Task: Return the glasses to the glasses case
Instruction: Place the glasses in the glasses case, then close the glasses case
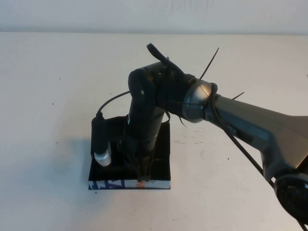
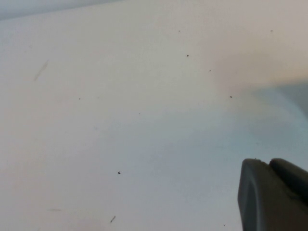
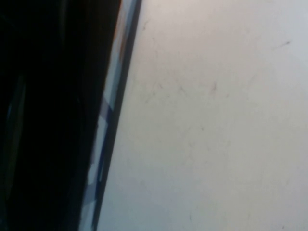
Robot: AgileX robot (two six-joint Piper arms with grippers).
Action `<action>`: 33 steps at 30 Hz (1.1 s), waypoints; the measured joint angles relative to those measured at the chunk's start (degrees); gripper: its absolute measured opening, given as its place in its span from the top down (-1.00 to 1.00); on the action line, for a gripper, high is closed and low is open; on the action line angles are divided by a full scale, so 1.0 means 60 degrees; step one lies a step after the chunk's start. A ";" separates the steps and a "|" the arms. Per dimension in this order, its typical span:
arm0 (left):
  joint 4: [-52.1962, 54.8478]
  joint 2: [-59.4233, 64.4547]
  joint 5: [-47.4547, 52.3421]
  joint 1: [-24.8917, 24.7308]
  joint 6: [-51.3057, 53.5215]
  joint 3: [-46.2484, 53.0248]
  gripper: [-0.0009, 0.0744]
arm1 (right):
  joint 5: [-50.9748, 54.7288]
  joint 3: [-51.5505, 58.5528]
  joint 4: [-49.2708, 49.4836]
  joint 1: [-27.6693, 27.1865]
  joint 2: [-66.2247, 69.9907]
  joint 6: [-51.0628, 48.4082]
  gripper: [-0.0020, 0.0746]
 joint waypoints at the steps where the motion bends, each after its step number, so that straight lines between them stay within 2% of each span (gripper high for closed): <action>1: 0.0000 0.0000 0.0000 0.0000 0.0000 0.0000 0.98 | 0.0000 0.0000 -0.0001 0.0000 0.0000 0.0000 0.78; 3: 0.0000 0.0000 0.0000 0.0000 0.0000 0.0000 0.98 | 0.0000 0.0000 -0.0001 0.0000 0.0000 0.0036 0.63; 7: 0.0000 0.0000 0.0000 0.0000 0.0000 0.0000 0.98 | 0.0000 0.0000 -0.0020 0.0000 -0.0057 0.0249 0.19; 9: 0.0000 0.0000 0.0000 0.0000 0.0000 0.0000 0.98 | 0.0000 0.0000 -0.0020 0.0000 -0.0209 0.0256 0.08; 12: 0.0000 0.0000 0.0000 0.0000 0.0000 0.0000 0.98 | 0.0000 -0.0017 -0.0060 0.0000 -0.0639 0.0291 0.06; 17: 0.0000 0.0000 0.0000 0.0000 0.0000 0.0000 0.98 | 0.0017 -0.0037 -0.0183 0.0000 -0.1477 0.1238 0.21; 25: 0.0000 0.0000 0.0000 0.0000 0.0000 0.0000 0.98 | 0.0094 -0.0050 -0.0338 0.0000 -0.2372 0.2367 0.80; 27: 0.0000 0.0000 0.0000 0.0000 0.0000 0.0000 0.98 | 0.0118 -0.0050 -0.0451 0.0000 -0.2440 0.2417 0.90; 33: 0.0000 0.0000 0.0000 0.0000 0.0000 0.0000 0.98 | 0.0140 -0.0050 -0.0499 0.0000 -0.2462 0.2493 0.97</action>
